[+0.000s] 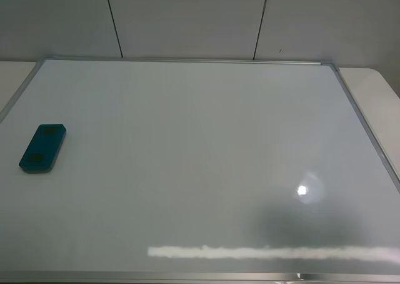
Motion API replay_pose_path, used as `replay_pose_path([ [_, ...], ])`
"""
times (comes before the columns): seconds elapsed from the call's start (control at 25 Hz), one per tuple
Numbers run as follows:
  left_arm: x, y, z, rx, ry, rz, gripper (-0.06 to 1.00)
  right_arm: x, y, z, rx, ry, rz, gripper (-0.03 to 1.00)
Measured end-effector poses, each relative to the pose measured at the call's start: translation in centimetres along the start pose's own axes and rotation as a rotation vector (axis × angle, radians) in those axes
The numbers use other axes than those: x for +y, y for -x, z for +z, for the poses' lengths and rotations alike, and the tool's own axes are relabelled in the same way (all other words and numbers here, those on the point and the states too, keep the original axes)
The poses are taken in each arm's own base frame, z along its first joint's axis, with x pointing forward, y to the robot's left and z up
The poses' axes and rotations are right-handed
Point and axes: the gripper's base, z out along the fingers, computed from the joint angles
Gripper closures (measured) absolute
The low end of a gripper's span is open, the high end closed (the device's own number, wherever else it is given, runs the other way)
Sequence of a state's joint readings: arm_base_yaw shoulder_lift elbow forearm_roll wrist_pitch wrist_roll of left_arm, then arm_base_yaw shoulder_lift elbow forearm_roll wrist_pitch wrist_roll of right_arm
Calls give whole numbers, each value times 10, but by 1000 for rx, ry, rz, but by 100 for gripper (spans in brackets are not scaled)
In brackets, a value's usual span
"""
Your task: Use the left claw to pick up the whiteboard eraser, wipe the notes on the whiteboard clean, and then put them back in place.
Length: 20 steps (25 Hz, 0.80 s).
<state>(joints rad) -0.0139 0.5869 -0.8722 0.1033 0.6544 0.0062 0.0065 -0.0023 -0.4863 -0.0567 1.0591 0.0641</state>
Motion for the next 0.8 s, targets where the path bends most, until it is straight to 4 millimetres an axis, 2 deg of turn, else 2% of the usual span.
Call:
replay_pose_path([
  [0.28,3,-15,-43,-15,19,-25,-5,0,0,0,0,0,0,-2],
  [0.64,1,-76,-88,-1,21,-95,-5,0,0,0,0,0,0,-2],
  [0.8,-1,-101,-99,4,22,-110,-5,0,0,0,0,0,0,-2],
])
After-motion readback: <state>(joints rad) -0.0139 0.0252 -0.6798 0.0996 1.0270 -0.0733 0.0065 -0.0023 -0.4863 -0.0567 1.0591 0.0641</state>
